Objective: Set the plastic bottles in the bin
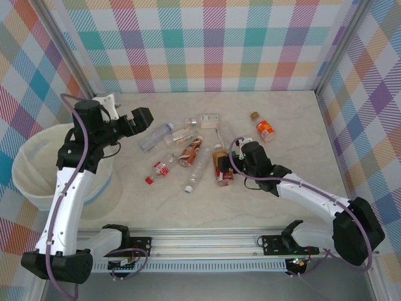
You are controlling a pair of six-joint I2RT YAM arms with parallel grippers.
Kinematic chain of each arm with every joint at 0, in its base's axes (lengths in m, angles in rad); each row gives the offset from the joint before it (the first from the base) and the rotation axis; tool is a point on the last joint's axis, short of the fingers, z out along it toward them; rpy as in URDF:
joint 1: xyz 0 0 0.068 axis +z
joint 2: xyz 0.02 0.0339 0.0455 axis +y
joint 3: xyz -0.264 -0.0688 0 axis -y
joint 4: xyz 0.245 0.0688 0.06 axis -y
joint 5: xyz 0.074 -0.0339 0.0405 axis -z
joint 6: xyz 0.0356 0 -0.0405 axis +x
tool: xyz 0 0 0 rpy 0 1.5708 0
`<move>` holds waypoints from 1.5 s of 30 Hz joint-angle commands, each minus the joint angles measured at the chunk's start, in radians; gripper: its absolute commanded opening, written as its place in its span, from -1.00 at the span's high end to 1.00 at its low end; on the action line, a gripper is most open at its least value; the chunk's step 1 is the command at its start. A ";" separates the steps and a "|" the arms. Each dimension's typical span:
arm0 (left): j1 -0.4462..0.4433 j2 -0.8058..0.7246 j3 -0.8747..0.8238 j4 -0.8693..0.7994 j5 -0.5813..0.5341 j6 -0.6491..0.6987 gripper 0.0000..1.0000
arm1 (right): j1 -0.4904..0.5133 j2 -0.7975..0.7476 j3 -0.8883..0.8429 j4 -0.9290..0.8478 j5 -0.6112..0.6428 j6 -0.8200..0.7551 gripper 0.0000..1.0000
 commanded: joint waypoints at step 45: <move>-0.173 0.249 -0.189 0.364 0.192 -0.207 -1.00 | 0.214 0.150 0.026 0.277 -0.053 -0.127 -0.25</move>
